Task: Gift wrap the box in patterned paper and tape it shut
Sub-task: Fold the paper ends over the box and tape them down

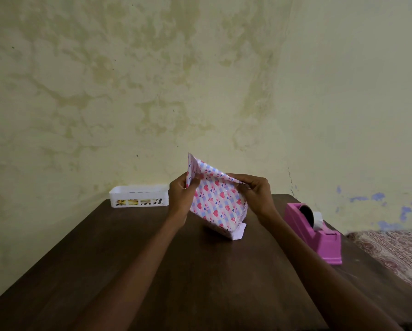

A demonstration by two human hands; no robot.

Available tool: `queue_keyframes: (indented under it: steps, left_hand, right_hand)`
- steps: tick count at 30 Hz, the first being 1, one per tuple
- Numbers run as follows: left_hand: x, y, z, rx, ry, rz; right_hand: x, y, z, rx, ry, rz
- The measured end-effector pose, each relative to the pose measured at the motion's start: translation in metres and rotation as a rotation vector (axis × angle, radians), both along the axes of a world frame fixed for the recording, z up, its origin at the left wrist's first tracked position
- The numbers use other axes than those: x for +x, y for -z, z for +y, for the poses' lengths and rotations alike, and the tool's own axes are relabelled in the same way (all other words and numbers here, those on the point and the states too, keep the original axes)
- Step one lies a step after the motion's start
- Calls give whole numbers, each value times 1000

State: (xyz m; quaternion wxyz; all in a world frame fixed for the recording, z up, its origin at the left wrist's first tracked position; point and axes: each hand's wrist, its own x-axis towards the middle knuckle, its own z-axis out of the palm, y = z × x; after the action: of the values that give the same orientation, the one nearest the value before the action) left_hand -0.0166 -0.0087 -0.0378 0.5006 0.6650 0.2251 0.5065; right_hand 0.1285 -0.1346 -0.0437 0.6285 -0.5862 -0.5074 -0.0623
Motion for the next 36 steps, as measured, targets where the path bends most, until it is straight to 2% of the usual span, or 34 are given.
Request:
queue_keyframes:
  steps: [5,8,11,15,19,23,26,29,32,36]
  left_hand:
    - [-8,-8,7,105,136,43]
    - [-9,-12,7,177,58,117]
    - [-7,-11,4,202,-38,106]
    - [-4,-7,1,159,-91,73]
    - [-1,-6,-4,138,-165,49]
    - [6,7,-14,12,-116,21]
    - [13,27,-25,-61,-57,2]
    - [20,37,-32,60,-40,44]
    - [28,37,-35,211,-57,175]
    - [36,32,-39,239,-52,257]
  right_hand:
    - [8,0,0,4,-7,73]
    - [7,-2,-2,8,-26,70]
    - [3,-4,-3,9,-60,53]
    - [2,-5,-6,-3,-80,57]
    - [3,-6,-6,-6,-1,21]
    - [3,-5,-4,35,104,17]
    - [4,-3,-3,93,175,103]
    - [5,-3,-6,119,210,155]
    - [7,-1,-11,123,199,208]
    - [16,2,-18,109,200,250]
